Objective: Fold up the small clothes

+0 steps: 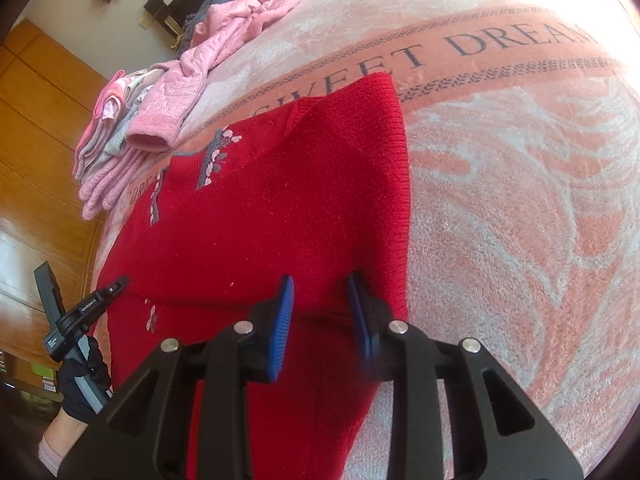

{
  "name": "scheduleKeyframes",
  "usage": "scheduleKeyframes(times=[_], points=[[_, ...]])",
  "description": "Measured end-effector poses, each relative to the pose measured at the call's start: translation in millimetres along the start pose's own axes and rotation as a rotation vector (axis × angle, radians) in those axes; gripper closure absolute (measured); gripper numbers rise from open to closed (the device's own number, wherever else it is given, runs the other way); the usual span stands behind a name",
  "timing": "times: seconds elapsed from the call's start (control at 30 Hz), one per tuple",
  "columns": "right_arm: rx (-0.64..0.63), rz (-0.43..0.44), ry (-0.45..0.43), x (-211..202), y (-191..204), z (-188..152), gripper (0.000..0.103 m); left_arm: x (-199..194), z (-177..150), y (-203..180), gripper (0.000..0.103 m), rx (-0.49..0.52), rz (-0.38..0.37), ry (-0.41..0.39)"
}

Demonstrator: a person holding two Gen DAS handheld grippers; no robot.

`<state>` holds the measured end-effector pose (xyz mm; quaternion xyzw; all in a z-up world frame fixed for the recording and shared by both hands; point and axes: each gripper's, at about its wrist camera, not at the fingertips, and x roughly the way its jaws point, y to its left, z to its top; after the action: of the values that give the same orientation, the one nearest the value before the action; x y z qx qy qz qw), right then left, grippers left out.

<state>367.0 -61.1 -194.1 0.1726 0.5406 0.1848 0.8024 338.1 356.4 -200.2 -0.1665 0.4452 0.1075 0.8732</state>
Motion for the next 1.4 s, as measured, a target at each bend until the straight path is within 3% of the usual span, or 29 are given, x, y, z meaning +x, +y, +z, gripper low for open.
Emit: scheduleKeyframes(times=[0.17, 0.27, 0.43, 0.57, 0.7, 0.9, 1.07, 1.2, 1.4], points=[[-0.03, 0.017, -0.03, -20.4, 14.4, 3.7, 0.069, -43.7, 22.5, 23.1, 0.081, -0.11, -0.006, -0.115], [-0.064, 0.032, -0.079, -35.7, 30.6, 11.5, 0.063, -55.6, 31.4, 14.9, 0.072, -0.089, -0.035, -0.155], [-0.074, 0.02, -0.044, -17.8, 41.0, 13.8, 0.062, -22.9, 19.2, -12.5, 0.072, -0.019, -0.071, -0.057], [-0.049, -0.03, 0.022, 9.0, 30.6, 6.3, 0.063, 10.9, 5.7, -14.8, 0.073, -0.009, -0.05, 0.035], [-0.05, -0.026, 0.025, 14.6, 26.5, 2.4, 0.064, 13.6, 4.1, -21.5, 0.07, 0.052, -0.034, 0.022], [-0.047, -0.027, 0.013, 6.6, 34.8, 4.7, 0.059, -1.3, 7.5, -5.8, 0.065, -0.012, -0.054, 0.029], [-0.073, 0.019, 0.013, -19.2, 53.5, -2.9, 0.048, -51.8, 12.7, 62.7, 0.051, -0.123, -0.07, 0.007], [-0.112, 0.061, 0.067, -23.1, 72.7, -26.7, 0.048, -86.6, -1.3, 151.0, 0.05, -0.239, -0.019, -0.018], [-0.208, 0.06, 0.156, -4.3, 111.2, -59.0, 0.048, -101.8, -40.1, 289.1, 0.05, -0.524, 0.026, -0.015]])
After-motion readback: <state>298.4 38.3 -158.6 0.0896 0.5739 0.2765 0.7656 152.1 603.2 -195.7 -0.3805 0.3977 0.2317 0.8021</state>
